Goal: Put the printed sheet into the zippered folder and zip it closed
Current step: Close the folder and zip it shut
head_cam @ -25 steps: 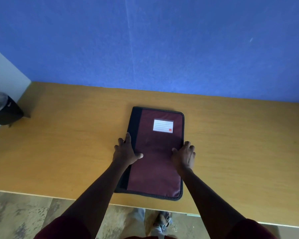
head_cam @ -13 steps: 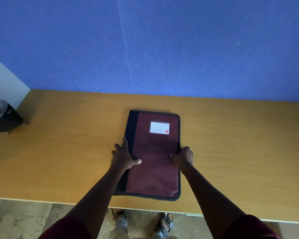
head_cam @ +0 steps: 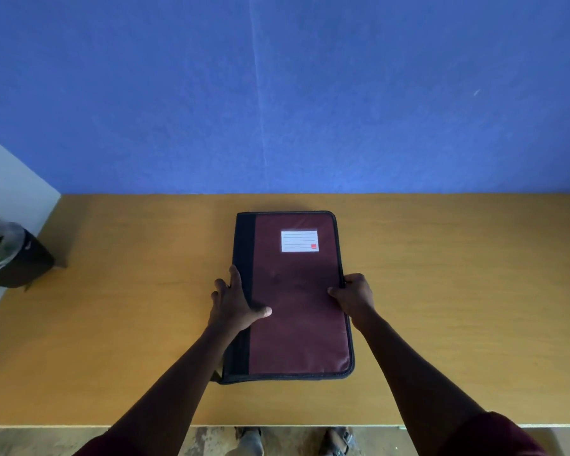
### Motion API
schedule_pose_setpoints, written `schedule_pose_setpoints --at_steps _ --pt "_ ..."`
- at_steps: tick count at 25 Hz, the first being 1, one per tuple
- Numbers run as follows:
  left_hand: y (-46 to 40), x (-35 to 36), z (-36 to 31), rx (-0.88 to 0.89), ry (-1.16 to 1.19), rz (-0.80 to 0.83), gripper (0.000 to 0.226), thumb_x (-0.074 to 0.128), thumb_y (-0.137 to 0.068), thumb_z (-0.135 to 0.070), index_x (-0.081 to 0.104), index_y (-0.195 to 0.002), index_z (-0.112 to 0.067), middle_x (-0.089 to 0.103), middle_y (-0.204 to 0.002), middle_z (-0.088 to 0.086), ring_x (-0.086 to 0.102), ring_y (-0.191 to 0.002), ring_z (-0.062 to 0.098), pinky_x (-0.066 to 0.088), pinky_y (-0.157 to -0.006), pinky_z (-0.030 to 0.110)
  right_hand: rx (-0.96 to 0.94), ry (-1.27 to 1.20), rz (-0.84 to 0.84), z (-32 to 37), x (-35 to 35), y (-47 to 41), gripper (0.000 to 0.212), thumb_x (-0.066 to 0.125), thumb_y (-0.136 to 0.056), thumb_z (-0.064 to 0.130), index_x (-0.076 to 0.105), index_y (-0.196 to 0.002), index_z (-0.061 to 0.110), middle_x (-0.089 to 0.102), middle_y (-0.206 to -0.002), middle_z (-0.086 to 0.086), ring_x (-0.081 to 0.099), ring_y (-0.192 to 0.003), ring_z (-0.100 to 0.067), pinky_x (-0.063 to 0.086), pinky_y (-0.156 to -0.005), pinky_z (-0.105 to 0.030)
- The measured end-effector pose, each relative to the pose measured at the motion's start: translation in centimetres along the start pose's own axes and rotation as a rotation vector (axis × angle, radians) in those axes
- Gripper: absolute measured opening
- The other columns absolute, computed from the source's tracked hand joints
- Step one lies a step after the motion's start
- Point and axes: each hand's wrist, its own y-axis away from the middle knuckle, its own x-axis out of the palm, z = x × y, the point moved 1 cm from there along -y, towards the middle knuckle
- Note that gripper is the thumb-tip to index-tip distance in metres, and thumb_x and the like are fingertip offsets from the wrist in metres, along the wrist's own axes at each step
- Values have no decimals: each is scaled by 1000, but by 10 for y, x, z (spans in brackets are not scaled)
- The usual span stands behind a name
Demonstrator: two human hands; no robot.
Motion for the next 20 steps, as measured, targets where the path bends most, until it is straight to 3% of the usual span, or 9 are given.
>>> schedule_pose_setpoints --at_steps 3,15,20 --pt "-19 -27 24 -17 16 -4 138 84 -64 -59 -15 -155 -27 17 -151 15 28 -138 39 42 -103 51 -12 -20 21 30 28 -3 17 78 -75 15 70 -88 8 72 -88 -9 69 -77 -24 55 -57 -33" --pt "-84 -95 87 -9 -12 -34 131 82 -67 -59 -8 -157 -26 21 -149 15 32 -135 38 43 -100 48 -30 6 57 100 119 -26 26 78 -78 18 68 -99 6 70 -93 -8 68 -81 -23 60 -62 -35" --pt "-99 -103 97 24 -30 -39 126 80 -70 -58 -6 -157 -27 22 -149 15 33 -134 37 45 -98 45 -52 31 26 108 137 -32 25 78 -77 18 68 -97 5 71 -94 -10 67 -78 -21 52 -51 -28"
